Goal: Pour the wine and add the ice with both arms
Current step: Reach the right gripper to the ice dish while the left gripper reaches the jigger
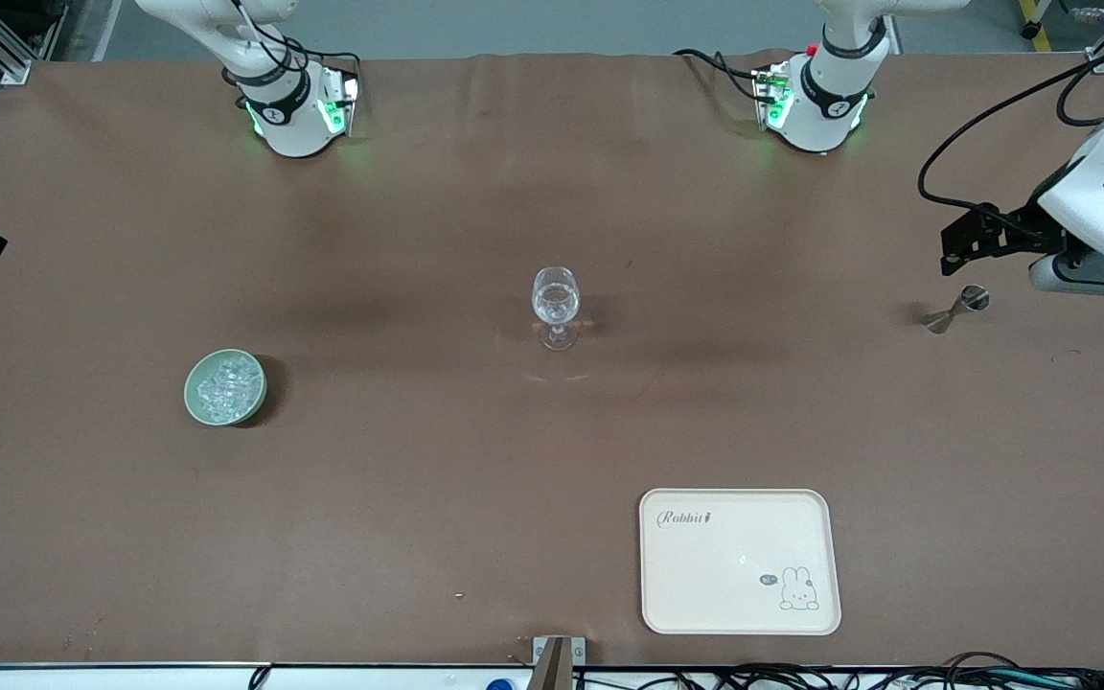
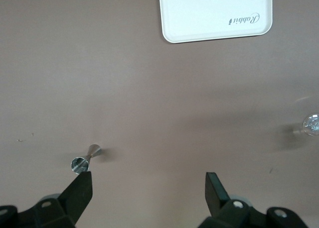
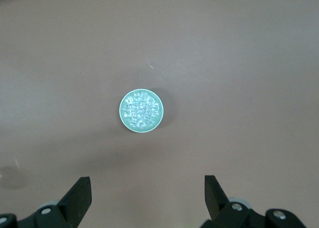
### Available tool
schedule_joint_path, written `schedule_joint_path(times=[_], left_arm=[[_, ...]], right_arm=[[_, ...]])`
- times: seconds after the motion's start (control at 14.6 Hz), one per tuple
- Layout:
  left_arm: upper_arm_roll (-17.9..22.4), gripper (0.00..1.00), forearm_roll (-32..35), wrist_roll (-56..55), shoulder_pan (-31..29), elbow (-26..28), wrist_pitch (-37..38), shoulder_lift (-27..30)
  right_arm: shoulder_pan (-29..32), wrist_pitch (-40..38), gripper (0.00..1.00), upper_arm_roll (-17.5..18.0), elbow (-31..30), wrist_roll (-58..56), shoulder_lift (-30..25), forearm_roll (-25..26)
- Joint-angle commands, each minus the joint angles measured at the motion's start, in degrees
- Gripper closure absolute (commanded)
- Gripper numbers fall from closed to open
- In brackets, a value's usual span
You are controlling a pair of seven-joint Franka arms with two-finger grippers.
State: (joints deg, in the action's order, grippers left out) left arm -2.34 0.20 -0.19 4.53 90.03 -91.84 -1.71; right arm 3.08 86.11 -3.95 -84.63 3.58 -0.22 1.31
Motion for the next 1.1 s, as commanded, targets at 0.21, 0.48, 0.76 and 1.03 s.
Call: schedule_joint_path(times=[0.21, 0.48, 0.76, 1.03], left_arm=[[1.0, 0.0, -2.9, -0.9, -7.1, -2.1, 0.3, -5.7], [1.0, 0.0, -11.5, -9.1, -17.8, -2.8, 0.3, -11.8], [1.0, 0.0, -12.7, -17.7, -22.4, -7.2, 0.3, -20.3], [1.0, 0.0, -18.1, -20.4, -29.2, -8.6, 0.3, -27.2]], right_arm=[[-0.3, -1.2, 0.0, -0.3, -0.4, -2.2, 1.3, -0.5], [-1.2, 3.3, 0.0, -0.3, -3.7, -4.5, 6.6, -0.6], [-1.8, 14.8, 0.0, -0.2, -14.0, -4.9, 8.8, -0.6], [-3.2, 32.0, 0.0, -0.2, -26.8, -5.0, 10.2, -0.6]])
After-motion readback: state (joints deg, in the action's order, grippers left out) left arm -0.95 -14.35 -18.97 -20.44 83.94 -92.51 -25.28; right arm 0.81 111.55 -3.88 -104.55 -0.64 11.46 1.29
